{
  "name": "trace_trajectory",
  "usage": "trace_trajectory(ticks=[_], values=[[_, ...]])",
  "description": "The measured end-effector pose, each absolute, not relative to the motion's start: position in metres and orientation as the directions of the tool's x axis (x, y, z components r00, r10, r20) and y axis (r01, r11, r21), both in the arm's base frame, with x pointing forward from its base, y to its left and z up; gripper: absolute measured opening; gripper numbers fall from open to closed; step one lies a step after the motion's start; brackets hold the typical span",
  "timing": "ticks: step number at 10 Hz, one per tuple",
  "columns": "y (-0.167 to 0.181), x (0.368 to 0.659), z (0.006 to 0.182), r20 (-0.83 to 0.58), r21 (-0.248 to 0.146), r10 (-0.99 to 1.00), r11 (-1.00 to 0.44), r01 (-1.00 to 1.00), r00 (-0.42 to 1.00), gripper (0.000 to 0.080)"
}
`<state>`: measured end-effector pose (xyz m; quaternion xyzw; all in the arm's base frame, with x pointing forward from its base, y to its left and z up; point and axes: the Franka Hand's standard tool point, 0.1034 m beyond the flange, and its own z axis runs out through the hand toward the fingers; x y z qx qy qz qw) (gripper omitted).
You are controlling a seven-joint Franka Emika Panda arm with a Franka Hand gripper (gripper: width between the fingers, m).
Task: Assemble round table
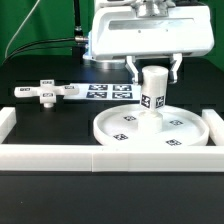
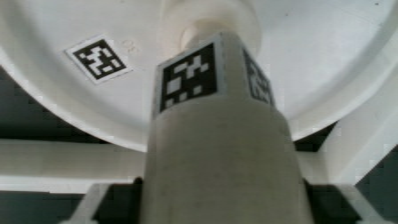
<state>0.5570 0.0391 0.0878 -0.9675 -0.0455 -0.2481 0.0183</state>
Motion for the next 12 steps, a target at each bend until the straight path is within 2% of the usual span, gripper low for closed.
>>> trace_trajectory(ticks=[5,6,7,10,12], values=[[0.035,0.558,0.083,0.504,-0.008,0.072,-0.996,0.087,0.861,0.0407],[0.035,0.558,0.082,0.502,-0.008,0.072,-0.996,0.087,0.862,0.0558],[0.035,0.558,0.082,0.502,-0.008,0.072,-0.996,0.087,0.862,0.0621],[0.033,0.56,0.093,0.506,0.001,0.085,-0.995,0.098,0.858,0.0648],[0.034,0.564,0.112,0.499,0.001,0.095,-0.994,0.109,0.862,0.0649]])
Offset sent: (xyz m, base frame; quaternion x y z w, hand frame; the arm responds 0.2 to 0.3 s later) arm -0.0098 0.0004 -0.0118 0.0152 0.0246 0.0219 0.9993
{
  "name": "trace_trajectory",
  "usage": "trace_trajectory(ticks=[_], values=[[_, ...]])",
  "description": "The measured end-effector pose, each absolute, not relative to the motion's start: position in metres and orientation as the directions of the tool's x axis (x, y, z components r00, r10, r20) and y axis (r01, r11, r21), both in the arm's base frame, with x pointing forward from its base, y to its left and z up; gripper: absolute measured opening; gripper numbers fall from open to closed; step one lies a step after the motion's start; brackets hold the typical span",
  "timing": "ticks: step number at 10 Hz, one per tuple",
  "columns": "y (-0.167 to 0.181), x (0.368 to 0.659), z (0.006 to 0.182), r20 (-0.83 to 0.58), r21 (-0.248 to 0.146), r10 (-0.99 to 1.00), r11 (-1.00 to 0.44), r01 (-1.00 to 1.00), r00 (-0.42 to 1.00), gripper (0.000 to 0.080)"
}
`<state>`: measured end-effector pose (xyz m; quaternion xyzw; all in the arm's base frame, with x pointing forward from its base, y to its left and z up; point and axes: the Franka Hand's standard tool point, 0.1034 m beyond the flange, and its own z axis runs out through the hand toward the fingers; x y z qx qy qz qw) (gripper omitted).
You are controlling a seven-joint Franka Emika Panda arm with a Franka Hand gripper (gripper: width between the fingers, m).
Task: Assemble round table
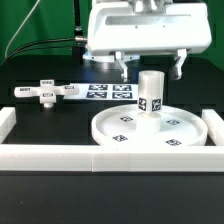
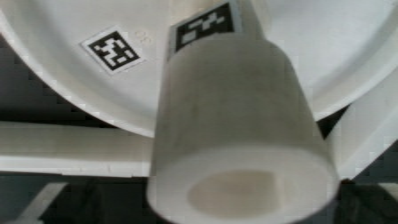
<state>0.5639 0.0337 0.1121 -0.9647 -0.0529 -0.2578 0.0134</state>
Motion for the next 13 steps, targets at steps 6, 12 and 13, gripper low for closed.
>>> trace_trajectory(ticks=[6,12,13], values=[[0.036,0.565,0.117,0.474,-0.007,0.098,-0.993,0.115,0.875,0.0649],[0.035,0.563,0.102,0.108,-0.11,0.12,-0.985,0.132,0.987,0.0649],[0.04,0.558,0.1,0.038,-0.131,0.114,-0.984,0.118,0.993,0.0649]])
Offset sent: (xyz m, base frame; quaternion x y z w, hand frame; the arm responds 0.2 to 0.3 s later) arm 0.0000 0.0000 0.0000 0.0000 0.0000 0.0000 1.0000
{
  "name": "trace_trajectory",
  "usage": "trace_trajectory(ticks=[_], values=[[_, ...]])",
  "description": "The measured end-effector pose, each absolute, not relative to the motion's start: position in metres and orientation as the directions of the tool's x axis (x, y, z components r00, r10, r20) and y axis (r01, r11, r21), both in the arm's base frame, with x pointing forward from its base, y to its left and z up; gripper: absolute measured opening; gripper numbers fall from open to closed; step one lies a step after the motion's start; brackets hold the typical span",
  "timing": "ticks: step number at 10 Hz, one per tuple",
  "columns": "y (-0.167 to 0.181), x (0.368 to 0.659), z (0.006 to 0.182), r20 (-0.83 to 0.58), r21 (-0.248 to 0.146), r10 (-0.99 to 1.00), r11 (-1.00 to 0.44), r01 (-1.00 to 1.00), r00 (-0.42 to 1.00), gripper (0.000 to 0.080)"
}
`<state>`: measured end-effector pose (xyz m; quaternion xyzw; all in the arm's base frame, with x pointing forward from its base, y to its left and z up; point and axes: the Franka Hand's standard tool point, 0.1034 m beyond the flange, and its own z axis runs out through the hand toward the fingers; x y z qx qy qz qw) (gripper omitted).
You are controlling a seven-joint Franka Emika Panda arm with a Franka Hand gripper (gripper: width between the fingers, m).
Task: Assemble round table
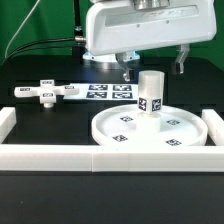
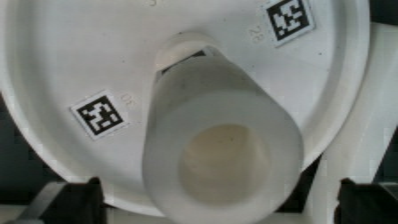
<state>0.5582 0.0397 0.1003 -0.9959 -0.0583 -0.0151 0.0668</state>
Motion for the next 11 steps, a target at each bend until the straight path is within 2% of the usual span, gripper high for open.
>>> trace_trajectory(ticks=[1,6,11], values=[[0.044,0.557,0.102,-0.026,-0.152,0.124,-0.981,0.119,0.992,0.0649],[0.035,0.561,0.098,0.014,-0.139,0.2,-0.97,0.2,0.98,0.0649],[0.032,0.553,0.09,0.009,-0.14,0.214,-0.967,0.213,0.977,0.0649]])
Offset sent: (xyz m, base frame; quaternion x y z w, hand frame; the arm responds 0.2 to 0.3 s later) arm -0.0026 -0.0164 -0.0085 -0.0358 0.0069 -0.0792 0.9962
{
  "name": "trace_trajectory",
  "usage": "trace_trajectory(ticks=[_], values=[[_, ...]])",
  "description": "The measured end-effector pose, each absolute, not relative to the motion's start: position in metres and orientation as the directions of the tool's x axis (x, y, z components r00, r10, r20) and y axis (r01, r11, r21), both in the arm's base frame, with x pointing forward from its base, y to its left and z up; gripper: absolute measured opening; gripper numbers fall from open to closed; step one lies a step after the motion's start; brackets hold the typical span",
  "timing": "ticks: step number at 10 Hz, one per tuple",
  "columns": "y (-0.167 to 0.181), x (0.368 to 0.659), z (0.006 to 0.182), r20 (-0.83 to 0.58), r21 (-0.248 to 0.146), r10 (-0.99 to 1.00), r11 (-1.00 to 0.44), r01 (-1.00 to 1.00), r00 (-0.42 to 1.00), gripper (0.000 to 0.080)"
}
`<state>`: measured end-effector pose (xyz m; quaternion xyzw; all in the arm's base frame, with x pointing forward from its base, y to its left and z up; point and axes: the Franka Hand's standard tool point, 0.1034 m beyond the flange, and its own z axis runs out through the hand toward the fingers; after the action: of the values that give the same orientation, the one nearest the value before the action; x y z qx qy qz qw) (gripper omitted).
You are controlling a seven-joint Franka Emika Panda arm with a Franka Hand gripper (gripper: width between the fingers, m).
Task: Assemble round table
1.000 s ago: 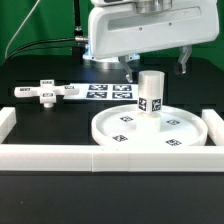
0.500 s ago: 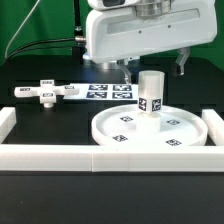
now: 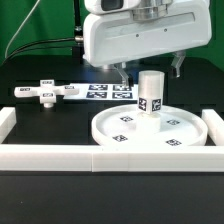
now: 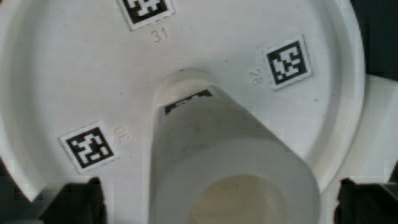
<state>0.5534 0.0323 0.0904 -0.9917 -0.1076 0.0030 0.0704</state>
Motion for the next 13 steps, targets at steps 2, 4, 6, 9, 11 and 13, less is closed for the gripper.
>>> trace_trajectory(ticks=[2,4,6,9,11,13], values=[[0.0316,0.5529,0.0893,0.008,-0.141,0.215,-0.967,0.214,0.976,0.0649],[0.0324,0.5531,0.0896,0.008,-0.141,0.217,-0.966,0.216,0.976,0.0408],[0.0324,0.5531,0.0895,0.006,-0.141,0.199,-0.97,0.197,0.98,0.0409],[0.0329,0.5531,0.0895,-0.008,-0.143,0.103,-0.985,0.101,0.995,0.0409],[0.032,0.5532,0.089,-0.034,-0.151,-0.092,-0.984,-0.096,0.995,0.0409],[0.0314,0.5549,0.0887,-0.045,-0.151,-0.282,-0.946,-0.285,0.958,0.0409]])
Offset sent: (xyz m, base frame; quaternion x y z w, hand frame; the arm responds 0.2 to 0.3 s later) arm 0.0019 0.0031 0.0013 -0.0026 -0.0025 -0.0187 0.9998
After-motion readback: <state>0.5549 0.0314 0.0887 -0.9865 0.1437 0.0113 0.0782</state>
